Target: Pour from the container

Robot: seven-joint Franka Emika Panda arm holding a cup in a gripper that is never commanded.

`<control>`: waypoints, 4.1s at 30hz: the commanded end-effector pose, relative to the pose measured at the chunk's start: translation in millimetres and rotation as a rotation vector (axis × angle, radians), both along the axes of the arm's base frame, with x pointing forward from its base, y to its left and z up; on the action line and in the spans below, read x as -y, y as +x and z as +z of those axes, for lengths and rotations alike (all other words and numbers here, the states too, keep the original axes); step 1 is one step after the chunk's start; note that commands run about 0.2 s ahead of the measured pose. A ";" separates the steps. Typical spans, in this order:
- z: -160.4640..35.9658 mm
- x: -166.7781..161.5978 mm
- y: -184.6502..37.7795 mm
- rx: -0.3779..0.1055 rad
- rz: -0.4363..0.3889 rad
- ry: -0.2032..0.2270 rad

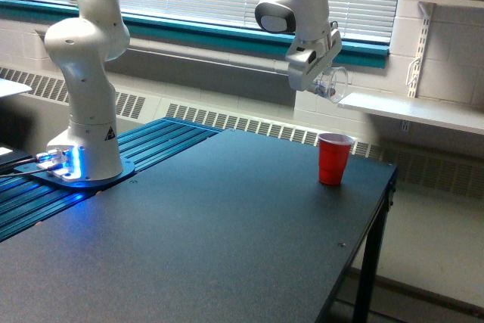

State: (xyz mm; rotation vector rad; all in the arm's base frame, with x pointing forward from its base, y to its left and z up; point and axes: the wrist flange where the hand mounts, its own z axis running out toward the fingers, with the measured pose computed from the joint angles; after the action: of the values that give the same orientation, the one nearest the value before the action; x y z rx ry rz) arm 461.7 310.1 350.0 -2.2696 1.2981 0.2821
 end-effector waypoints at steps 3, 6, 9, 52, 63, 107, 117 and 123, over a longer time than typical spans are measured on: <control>1.8 -6.4 0.5 -0.010 -0.032 0.024; 1.8 -7.4 0.5 -0.012 -0.034 0.025; 3.3 -8.3 1.6 -0.008 -0.035 0.029; -19.8 4.0 -10.2 -0.079 -0.131 0.114; -28.5 12.3 -19.1 -0.093 -0.130 0.110; -23.1 -3.5 -15.7 -0.123 -0.135 0.136; -15.5 -2.7 -12.6 -0.114 -0.114 0.124; -7.5 -3.1 -7.9 -0.087 -0.114 0.127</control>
State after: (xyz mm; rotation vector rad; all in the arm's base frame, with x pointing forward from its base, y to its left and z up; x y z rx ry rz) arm 448.5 312.4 331.0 -2.1040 1.4100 0.4331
